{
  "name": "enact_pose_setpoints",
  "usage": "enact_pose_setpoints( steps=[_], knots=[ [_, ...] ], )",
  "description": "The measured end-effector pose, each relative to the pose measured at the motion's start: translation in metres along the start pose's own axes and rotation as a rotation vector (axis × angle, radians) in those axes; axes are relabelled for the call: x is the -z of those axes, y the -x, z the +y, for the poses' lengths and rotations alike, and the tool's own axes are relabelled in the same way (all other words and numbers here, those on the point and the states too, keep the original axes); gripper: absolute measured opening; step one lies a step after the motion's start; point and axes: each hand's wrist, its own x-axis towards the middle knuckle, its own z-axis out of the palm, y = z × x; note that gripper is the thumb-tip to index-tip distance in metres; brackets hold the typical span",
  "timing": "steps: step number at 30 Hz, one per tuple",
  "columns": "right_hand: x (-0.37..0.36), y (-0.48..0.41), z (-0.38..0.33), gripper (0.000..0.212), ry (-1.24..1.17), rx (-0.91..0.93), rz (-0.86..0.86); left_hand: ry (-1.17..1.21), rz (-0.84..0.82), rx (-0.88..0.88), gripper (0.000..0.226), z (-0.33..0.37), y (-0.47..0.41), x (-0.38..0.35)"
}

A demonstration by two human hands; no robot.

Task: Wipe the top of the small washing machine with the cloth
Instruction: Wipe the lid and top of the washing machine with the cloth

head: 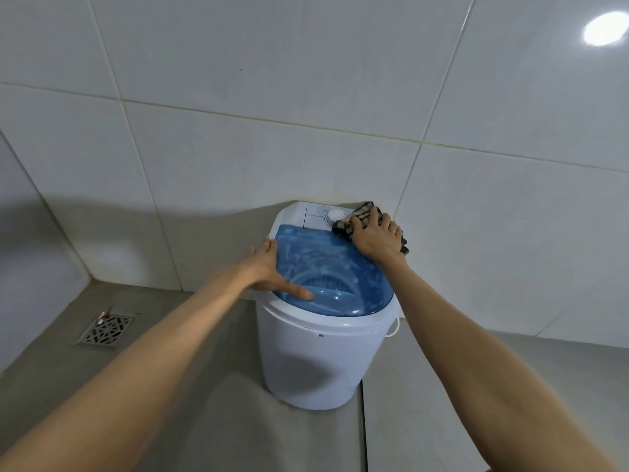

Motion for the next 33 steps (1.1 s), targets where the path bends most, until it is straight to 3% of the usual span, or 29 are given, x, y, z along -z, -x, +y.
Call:
enact_pose_setpoints(
  steps=[5,14,19,24,28,33],
  knots=[
    [-0.006,0.022,0.009,0.078,0.004,0.058,0.013,0.02,-0.005,-0.014,0.153,0.001,0.002,0.001],
    [0.004,0.058,0.021,0.122,0.063,0.149,-0.12,-0.016,0.001,-0.013,0.151,0.001,0.005,0.002],
    [-0.001,0.044,0.008,0.098,0.069,0.112,-0.096,-0.004,0.001,-0.014,0.152,0.0,0.003,0.0],
    [-0.008,0.05,-0.023,0.092,0.146,0.04,-0.034,0.031,0.005,-0.023,0.159,-0.003,-0.001,-0.001],
    [-0.024,0.076,-0.048,0.074,0.192,0.272,0.08,0.047,-0.003,-0.031,0.151,-0.003,0.0,-0.004],
    [-0.033,0.053,-0.066,0.064,0.141,0.482,-0.091,0.05,0.012,-0.02,0.145,-0.003,0.006,-0.007]
  ],
)
